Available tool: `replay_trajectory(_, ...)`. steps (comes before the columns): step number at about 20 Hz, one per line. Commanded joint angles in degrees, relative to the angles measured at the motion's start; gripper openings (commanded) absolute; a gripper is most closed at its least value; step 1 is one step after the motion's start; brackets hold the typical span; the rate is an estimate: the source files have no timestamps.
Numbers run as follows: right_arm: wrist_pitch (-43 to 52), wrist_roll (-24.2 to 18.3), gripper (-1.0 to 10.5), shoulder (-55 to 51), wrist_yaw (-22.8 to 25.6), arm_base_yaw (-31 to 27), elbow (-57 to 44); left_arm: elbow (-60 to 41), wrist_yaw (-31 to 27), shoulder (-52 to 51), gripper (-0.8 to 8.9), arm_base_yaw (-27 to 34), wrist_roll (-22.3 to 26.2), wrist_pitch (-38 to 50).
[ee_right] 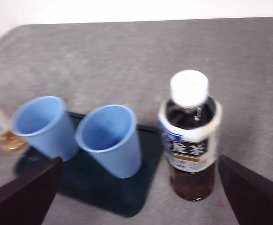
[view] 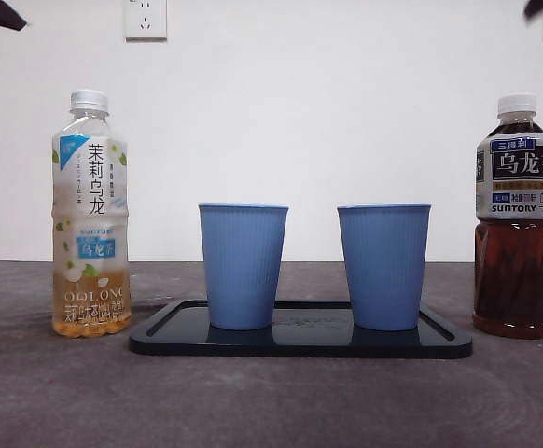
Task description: Pour the drink into the cup
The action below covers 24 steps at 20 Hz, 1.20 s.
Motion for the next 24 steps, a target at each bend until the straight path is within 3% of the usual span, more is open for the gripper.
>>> replay_trajectory(1, 7.2, 2.2, 5.3, 0.1, 1.9, 0.5, -4.5, 1.0, -0.1, 0.5, 4.98, -0.2, 2.8, -0.5)
replay_trajectory(6, 22.6, 5.5, 5.3, 0.9, 5.4, 1.3, -14.0, 1.0, -0.1, 0.9, 4.98, -0.2, 3.6, 0.0)
replay_trajectory(9, 33.8, 5.4, 5.3, 3.1, 9.8, 2.1, -20.9, 1.0, -0.1, 1.2, 4.98, -0.2, 3.8, 0.0)
replay_trajectory(11, 41.8, 5.5, 5.3, 6.0, 9.7, 2.2, -24.0, 1.0, -0.1, 1.2, 4.98, -0.2, 3.8, -0.1)
replay_trajectory(24, 79.1, 5.7, 5.2, 37.0, 12.3, 2.2, -25.4, 1.0, -0.1, 1.2, 4.98, -0.2, 3.8, -0.1)
